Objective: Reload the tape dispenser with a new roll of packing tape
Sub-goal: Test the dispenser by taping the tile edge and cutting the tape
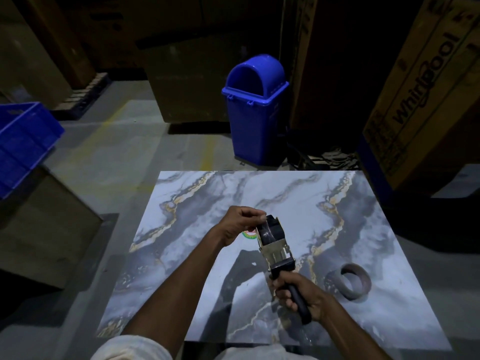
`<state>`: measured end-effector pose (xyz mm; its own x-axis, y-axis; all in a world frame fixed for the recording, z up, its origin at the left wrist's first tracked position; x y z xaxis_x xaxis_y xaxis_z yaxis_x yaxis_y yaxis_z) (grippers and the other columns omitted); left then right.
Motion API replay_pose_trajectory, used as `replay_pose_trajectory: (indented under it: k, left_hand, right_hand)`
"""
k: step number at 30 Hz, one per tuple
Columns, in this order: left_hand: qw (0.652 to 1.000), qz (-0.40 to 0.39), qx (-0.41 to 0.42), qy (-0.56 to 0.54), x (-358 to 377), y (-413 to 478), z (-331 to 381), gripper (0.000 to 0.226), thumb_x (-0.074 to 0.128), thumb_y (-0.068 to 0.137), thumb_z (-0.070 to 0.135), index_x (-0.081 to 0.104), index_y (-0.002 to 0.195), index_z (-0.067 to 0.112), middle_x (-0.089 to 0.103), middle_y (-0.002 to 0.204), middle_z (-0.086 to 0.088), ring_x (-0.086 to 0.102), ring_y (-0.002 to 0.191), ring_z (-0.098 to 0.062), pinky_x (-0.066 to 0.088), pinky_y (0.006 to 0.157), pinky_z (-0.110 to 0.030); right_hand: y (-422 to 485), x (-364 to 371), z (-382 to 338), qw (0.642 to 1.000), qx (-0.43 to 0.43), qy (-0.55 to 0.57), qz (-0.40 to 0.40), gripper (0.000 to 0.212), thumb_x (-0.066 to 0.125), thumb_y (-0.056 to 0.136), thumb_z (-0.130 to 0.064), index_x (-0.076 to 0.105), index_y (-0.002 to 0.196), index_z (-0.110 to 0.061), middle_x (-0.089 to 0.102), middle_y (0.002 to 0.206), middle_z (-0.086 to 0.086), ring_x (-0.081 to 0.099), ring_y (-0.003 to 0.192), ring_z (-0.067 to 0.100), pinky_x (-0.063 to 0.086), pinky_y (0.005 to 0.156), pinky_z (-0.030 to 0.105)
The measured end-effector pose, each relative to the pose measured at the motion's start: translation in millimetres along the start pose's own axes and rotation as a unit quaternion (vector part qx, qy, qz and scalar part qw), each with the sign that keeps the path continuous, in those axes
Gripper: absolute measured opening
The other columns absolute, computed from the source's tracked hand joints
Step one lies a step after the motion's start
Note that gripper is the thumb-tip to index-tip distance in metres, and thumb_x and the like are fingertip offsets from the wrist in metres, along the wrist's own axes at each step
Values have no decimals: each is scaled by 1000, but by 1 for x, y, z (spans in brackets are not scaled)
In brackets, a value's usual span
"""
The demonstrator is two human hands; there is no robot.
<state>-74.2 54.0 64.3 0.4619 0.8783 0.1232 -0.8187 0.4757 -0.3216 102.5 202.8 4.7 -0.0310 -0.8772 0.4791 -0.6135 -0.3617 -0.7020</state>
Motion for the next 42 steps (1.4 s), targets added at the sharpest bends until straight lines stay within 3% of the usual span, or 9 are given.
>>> replay_pose_trajectory:
  k: [5, 8, 16, 21, 24, 27, 32, 36, 42]
  left_hand:
    - [998, -43, -26, 23, 5, 0, 13, 12, 73, 93, 10, 80, 102, 6, 78, 89, -8, 68, 85, -19, 54, 78, -29]
    - [999, -32, -36, -9, 10, -1, 15, 33, 59, 103, 29, 73, 114, 1, 78, 94, -12, 71, 78, -13, 55, 72, -24]
    - [991, 109, 20, -77, 4, -3, 4, 33, 61, 101, 34, 72, 111, 5, 76, 96, -10, 67, 81, -19, 53, 74, -32]
    - [990, 137, 29, -12, 8, -8, -13, 25, 65, 99, 38, 75, 102, 16, 71, 99, -3, 62, 91, -19, 52, 76, -34]
    - [993, 117, 18, 28, 20, -17, -29, 35, 65, 91, 60, 65, 96, 26, 64, 98, -1, 59, 90, -18, 53, 73, -35]
    - [995, 89, -21, 39, 34, -27, -48, 36, 62, 94, 59, 57, 113, 28, 59, 102, -1, 56, 85, -16, 55, 69, -31]
    - [992, 120, -35, 9, 35, -33, -61, 31, 61, 98, 51, 59, 122, 30, 69, 111, -10, 61, 83, -19, 57, 72, -35]
    - [988, 140, -43, -53, 18, -35, -67, 31, 46, 109, 31, 67, 119, 11, 72, 115, -21, 67, 92, -24, 58, 76, -41]
    - [941, 239, -117, -207, -21, -38, -79, 28, 51, 105, 28, 67, 102, 4, 71, 90, -15, 65, 75, -27, 58, 67, -38]
  right_hand:
    - [3, -9, 9, 1000, -22, -19, -2, 20, 65, 75, -12, 62, 93, -3, 42, 54, 4, 42, 36, 14, 37, 33, 22]
    - [3, -10, 11, 999, -30, -11, 3, 17, 64, 75, -12, 63, 90, -4, 43, 52, 4, 42, 36, 14, 37, 33, 22]
    - [3, -10, 10, 999, -42, 33, 10, 22, 67, 72, -15, 62, 91, -4, 39, 54, 4, 41, 37, 14, 35, 33, 21]
    - [3, 2, -4, 996, -13, 88, -16, 9, 62, 75, -11, 56, 80, -8, 38, 54, -1, 37, 37, 10, 35, 30, 20]
    - [7, 9, -9, 990, 14, 137, -36, 5, 58, 80, -12, 56, 78, -7, 39, 51, -3, 40, 37, 9, 36, 29, 19]
    - [13, 16, -8, 986, 28, 159, -34, 10, 53, 82, -13, 56, 75, -7, 41, 48, -3, 42, 35, 9, 37, 28, 18]
    - [27, 15, -3, 994, -6, 101, 47, 18, 60, 90, -17, 61, 77, -5, 45, 54, 0, 43, 39, 11, 40, 34, 20]
    - [30, 20, -16, 987, -51, 26, 149, 17, 62, 93, -14, 56, 81, -4, 45, 54, 6, 39, 41, 18, 38, 41, 25]
    - [25, 23, -49, 909, -146, -244, 303, 31, 67, 88, -17, 54, 62, -6, 52, 49, 8, 45, 28, 7, 33, 33, 14]
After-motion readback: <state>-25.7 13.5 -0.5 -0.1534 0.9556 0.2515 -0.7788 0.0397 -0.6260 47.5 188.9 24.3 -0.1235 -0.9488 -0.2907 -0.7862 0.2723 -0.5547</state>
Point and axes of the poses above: each hand's wrist, its own y-axis towards the middle knuckle, its own x-axis out of the palm, z = x × y, the point moved 4 cm from there along y, towards the middle knuckle
